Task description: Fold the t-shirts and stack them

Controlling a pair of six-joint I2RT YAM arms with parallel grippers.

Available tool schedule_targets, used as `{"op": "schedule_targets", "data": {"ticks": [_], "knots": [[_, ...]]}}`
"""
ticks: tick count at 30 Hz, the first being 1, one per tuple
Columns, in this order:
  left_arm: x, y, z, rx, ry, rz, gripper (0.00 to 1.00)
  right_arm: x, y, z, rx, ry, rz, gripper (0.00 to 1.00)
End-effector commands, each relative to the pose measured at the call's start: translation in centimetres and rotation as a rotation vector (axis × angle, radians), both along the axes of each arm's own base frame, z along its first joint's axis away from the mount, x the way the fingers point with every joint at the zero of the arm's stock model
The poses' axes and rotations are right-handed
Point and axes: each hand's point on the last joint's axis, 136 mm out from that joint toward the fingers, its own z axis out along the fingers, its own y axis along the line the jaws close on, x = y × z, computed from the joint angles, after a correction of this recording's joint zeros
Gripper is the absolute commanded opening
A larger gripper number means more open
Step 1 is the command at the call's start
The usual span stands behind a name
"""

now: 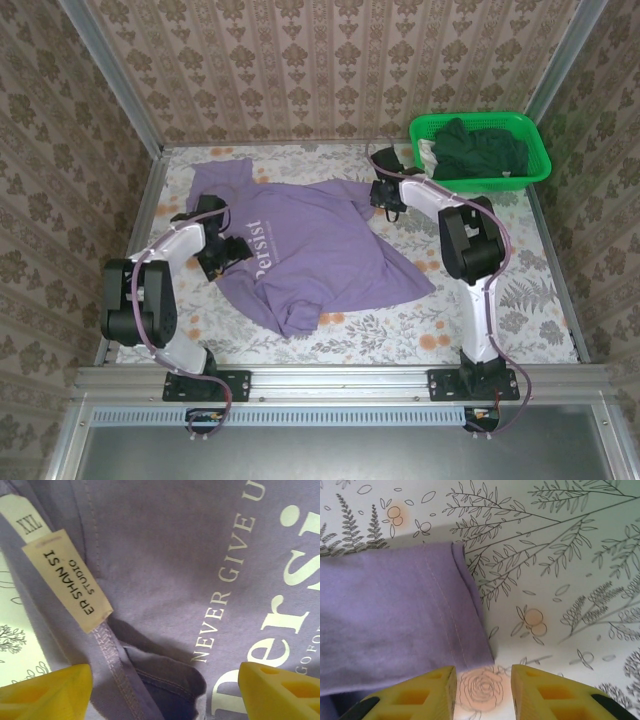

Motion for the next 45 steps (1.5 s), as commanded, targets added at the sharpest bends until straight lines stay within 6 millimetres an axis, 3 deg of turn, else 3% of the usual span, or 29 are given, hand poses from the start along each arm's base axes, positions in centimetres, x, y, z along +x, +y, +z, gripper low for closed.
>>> {"op": "schedule_targets", "data": {"ticks": [1, 10, 26, 33, 36, 45], "knots": [[-0.7, 0.5, -0.6, 0.007, 0.029, -0.021, 0.78, 0.5, -0.1, 0.0, -0.027, 0.013, 0.031, 0.35], [-1.1, 2.5, -1.2, 0.04, 0.05, 0.0, 0.72, 1.9, 0.5, -1.3, -0.009, 0.026, 0.029, 0.31], [-0.4, 4.5, -1.5, 0.07, 0.058, 0.016, 0.69, 0.7, -0.6, -3.5, -0.056, 0.131, -0.02, 0.26], [0.6, 5.1, -1.3, 0.084, 0.047, 0.015, 0.67, 0.6, -0.5, -3.8, -0.043, 0.13, -0.02, 0.09], [1.1, 5.3, -1.3, 0.096, 0.045, 0.014, 0.66, 1.0, -0.3, -3.1, -0.023, 0.112, -0.016, 0.0], [2.3, 5.8, -0.5, 0.128, 0.017, 0.01, 0.65, 2.2, 1.0, 2.8, 0.075, 0.007, 0.004, 0.0]]}}
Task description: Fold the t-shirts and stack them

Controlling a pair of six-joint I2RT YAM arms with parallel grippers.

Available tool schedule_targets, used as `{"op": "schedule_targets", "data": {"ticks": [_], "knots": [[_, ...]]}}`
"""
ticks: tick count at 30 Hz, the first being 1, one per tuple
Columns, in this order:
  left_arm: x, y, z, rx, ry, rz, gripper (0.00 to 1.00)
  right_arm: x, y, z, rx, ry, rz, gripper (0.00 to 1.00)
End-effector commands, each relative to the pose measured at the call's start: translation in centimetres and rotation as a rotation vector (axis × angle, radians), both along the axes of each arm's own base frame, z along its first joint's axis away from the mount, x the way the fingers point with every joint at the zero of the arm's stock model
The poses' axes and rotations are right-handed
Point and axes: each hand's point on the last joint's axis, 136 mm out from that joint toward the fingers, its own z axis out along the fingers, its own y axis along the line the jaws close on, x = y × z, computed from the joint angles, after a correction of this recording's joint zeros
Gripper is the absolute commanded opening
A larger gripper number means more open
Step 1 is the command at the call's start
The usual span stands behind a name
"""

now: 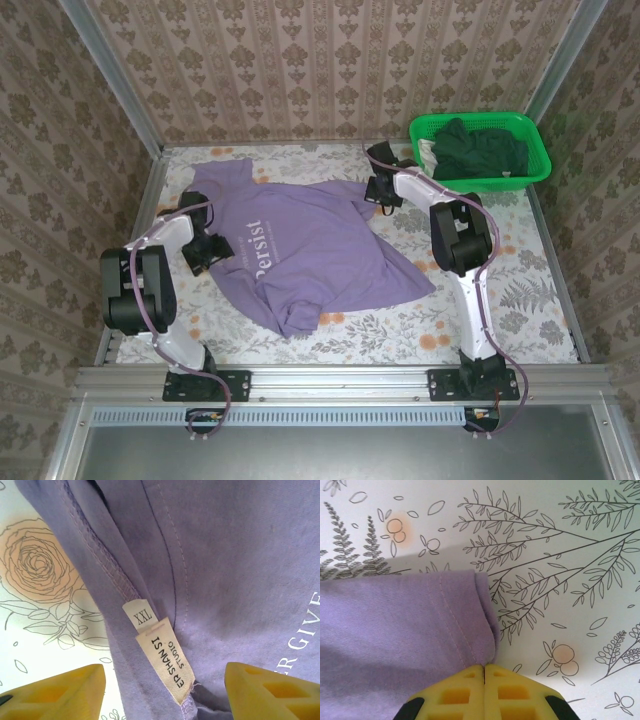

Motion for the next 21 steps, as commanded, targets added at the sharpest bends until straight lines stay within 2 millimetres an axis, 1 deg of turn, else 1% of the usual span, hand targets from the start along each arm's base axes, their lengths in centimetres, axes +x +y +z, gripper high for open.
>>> {"op": "schedule_targets", "data": {"ticks": [1, 5, 8, 10, 15, 18, 19, 20, 21], "knots": [[0.6, 0.8, 0.4, 0.034, 0.0, -0.014, 0.65, 0.5, 0.7, 4.3, 0.07, -0.049, 0.011, 0.0], [1.1, 1.1, 0.4, 0.051, -0.007, -0.014, 0.64, 1.5, 0.8, 5.6, 0.105, -0.057, 0.0, 0.0], [1.5, 1.4, 0.3, 0.071, -0.006, -0.019, 0.64, 2.6, 0.5, 6.5, 0.123, -0.066, -0.016, 0.0], [1.8, 1.4, 0.2, 0.076, -0.005, -0.024, 0.63, 3.7, 0.3, 7.3, 0.145, -0.086, -0.032, 0.0], [2.2, 1.4, 0.4, 0.079, -0.004, -0.028, 0.63, 7.0, -0.4, 7.6, 0.188, -0.117, -0.084, 0.0], [2.2, 1.2, 0.5, 0.088, 0.002, -0.039, 0.64, 9.6, -0.9, 7.2, 0.236, -0.152, -0.137, 0.08], [2.2, 1.2, 0.6, 0.09, 0.006, -0.042, 0.65, 10.2, -1.5, 7.2, 0.259, -0.16, -0.169, 0.17], [2.3, 1.2, 0.8, 0.092, 0.006, -0.044, 0.66, 11.0, -2.3, 7.4, 0.296, -0.177, -0.212, 0.28], [2.4, 1.2, 1.1, 0.094, 0.002, -0.045, 0.67, 11.5, -3.2, 8.0, 0.328, -0.204, -0.248, 0.37]]}}
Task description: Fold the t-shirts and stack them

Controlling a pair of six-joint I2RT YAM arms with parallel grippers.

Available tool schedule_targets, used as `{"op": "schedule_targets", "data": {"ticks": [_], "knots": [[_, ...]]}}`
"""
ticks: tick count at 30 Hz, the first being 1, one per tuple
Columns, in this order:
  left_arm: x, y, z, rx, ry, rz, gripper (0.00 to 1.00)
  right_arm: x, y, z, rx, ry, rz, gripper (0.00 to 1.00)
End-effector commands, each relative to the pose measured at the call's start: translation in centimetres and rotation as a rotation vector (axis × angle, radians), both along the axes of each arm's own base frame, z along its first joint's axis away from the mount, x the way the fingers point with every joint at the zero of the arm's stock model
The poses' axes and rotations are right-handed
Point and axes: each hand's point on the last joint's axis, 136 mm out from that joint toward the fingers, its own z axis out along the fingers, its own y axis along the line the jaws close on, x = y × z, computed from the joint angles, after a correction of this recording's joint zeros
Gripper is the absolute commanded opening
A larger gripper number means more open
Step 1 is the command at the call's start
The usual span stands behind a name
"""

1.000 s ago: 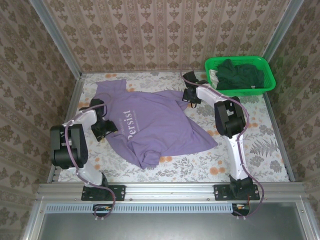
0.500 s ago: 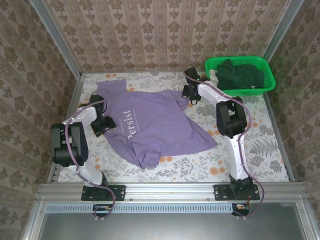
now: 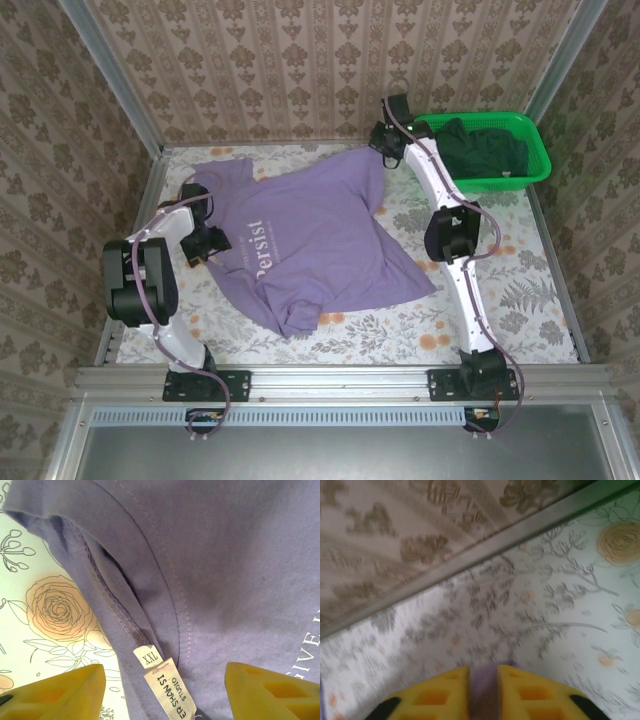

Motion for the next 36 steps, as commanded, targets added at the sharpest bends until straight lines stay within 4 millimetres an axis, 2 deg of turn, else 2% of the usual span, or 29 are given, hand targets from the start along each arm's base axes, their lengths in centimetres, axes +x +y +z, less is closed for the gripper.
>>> {"op": "schedule_targets", "data": {"ticks": [1, 3, 6, 10, 16, 20, 22, 24, 27, 32, 36], "knots": [[0.2, 0.2, 0.7, 0.027, 0.018, -0.026, 0.68, -0.2, -3.1, -1.3, 0.099, 0.055, -0.119, 0.38], [0.5, 0.1, 1.3, 0.024, 0.006, -0.025, 0.7, 0.0, -4.8, 1.1, 0.098, 0.017, -0.131, 0.4], [0.8, 0.1, 2.0, 0.018, -0.009, -0.024, 0.74, -1.4, -6.7, 4.2, 0.007, 0.006, -0.091, 0.45], [0.9, -0.2, 2.2, -0.003, -0.012, -0.021, 0.77, -4.7, -8.0, 7.5, -0.092, 0.037, 0.002, 0.49], [0.8, -0.3, 2.4, -0.063, -0.029, 0.016, 0.82, -10.7, -11.0, 10.5, -0.179, 0.15, 0.103, 0.52], [0.9, -0.3, 2.9, -0.078, -0.054, 0.026, 0.9, -13.8, -11.5, 14.4, -0.146, 0.127, 0.142, 0.53], [0.8, -0.5, 3.0, -0.09, -0.06, 0.029, 0.95, -15.7, -12.3, 16.2, -0.185, 0.123, 0.134, 0.53], [0.5, -0.7, 2.7, -0.103, -0.057, 0.036, 0.97, -17.7, -13.1, 17.4, -0.189, 0.145, 0.115, 0.53], [0.5, -1.1, 2.6, -0.125, -0.061, 0.04, 0.97, -20.8, -14.2, 17.7, -0.191, 0.232, 0.086, 0.53], [1.2, -2.2, 3.0, -0.166, -0.066, 0.024, 0.92, -25.3, -14.7, 20.6, -0.204, 0.247, 0.055, 0.54], [-0.1, -2.6, 2.7, -0.224, -0.06, 0.1, 0.9, -29.5, -14.2, 21.3, -0.246, 0.302, 0.062, 0.54]]}}
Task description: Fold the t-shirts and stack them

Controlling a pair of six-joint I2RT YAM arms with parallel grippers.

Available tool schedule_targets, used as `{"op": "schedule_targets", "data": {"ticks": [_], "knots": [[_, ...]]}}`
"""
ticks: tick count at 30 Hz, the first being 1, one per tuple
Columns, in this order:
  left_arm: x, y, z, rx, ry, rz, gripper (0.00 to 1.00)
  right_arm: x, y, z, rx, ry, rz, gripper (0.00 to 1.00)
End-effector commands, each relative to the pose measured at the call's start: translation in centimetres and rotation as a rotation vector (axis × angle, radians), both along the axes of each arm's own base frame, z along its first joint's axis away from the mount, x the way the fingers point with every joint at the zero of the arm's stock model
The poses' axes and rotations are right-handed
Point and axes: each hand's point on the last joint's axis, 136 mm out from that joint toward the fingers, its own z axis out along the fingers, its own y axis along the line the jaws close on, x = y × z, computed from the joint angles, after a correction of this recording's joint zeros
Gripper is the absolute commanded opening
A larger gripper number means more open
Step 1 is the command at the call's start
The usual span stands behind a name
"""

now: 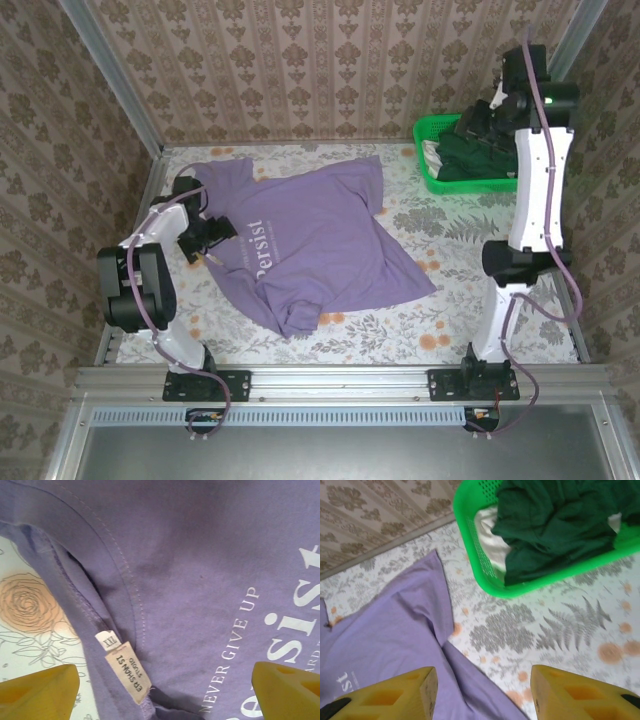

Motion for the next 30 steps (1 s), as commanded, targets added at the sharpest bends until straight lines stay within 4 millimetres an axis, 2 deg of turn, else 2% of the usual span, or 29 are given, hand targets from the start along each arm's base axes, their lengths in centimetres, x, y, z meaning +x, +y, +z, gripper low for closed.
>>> {"op": "schedule_targets", "data": {"ticks": [1, 3, 4, 7, 10, 12, 16, 20, 22, 26, 28, 30], "knots": [[-1.6, -1.0, 0.5, -0.088, -0.001, 0.068, 0.91, -6.4, 1.2, -1.3, -0.061, 0.166, 0.026, 0.54], [-2.5, -1.5, 1.0, -0.112, -0.012, 0.083, 0.91, -7.8, 3.4, -1.9, -0.073, 0.13, 0.06, 0.54], [-3.0, -1.9, 1.3, -0.13, -0.012, 0.09, 0.9, -8.3, 5.2, -2.8, -0.032, 0.095, 0.093, 0.54], [-4.9, -3.4, 1.7, -0.155, 0.01, 0.076, 0.88, -10.4, 8.8, -8.8, 0.178, 0.078, 0.105, 0.52], [-7.0, -5.2, 1.2, -0.148, 0.068, 0.028, 0.83, -12.7, 10.4, -15.9, 0.323, 0.126, 0.053, 0.45], [-8.1, -5.9, 0.7, -0.145, 0.095, 0.01, 0.8, -14.3, 10.6, -19.7, 0.319, 0.172, 0.039, 0.43], [-9.8, -6.6, -0.2, -0.142, 0.131, -0.007, 0.78, -17.0, 11.3, -25.6, 0.32, 0.274, 0.033, 0.4], [-10.9, -7.7, -0.5, -0.122, 0.147, -0.042, 0.7, -18.0, 11.1, -28.9, 0.284, 0.315, 0.034, 0.4], [-11.2, -7.9, -1.0, -0.122, 0.155, -0.037, 0.68, -17.5, 10.5, -29.9, 0.244, 0.306, 0.025, 0.4], [-11.2, -7.7, -1.4, -0.115, 0.149, -0.031, 0.52, -16.3, 10.3, -31.5, 0.218, 0.308, 0.014, 0.41], [-11.2, -7.7, -1.3, -0.111, 0.149, -0.029, 0.51, -15.9, 10.1, -32.2, 0.203, 0.312, 0.002, 0.41], [-11.2, -7.6, -1.1, -0.104, 0.14, -0.027, 0.55, -16.0, 9.7, -32.7, 0.181, 0.32, -0.019, 0.41]]}}
